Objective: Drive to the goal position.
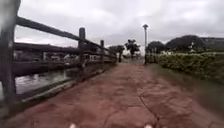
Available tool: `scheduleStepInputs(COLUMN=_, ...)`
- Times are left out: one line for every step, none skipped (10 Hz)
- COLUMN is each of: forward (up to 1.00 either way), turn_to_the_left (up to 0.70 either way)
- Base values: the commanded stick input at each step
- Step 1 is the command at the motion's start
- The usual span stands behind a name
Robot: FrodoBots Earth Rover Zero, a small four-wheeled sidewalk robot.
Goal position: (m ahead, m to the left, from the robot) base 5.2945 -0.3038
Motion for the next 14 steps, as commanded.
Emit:
scheduleStepInputs(forward=0.85, turn_to_the_left=-0.33)
scheduleStepInputs(forward=0.85, turn_to_the_left=-0.33)
scheduleStepInputs(forward=0.85, turn_to_the_left=-0.33)
scheduleStepInputs(forward=0.85, turn_to_the_left=-0.32)
scheduleStepInputs(forward=0.85, turn_to_the_left=-0.27)
scheduleStepInputs(forward=0.85, turn_to_the_left=0.01)
scheduleStepInputs(forward=0.85, turn_to_the_left=0.01)
scheduleStepInputs(forward=0.85, turn_to_the_left=0.01)
scheduleStepInputs(forward=0.85, turn_to_the_left=0.01)
scheduleStepInputs(forward=0.85, turn_to_the_left=0.01)
scheduleStepInputs(forward=0.85, turn_to_the_left=0.01)
scheduleStepInputs(forward=0.85, turn_to_the_left=0.01)
scheduleStepInputs(forward=0.85, turn_to_the_left=0.01)
scheduleStepInputs(forward=0.85, turn_to_the_left=0.01)
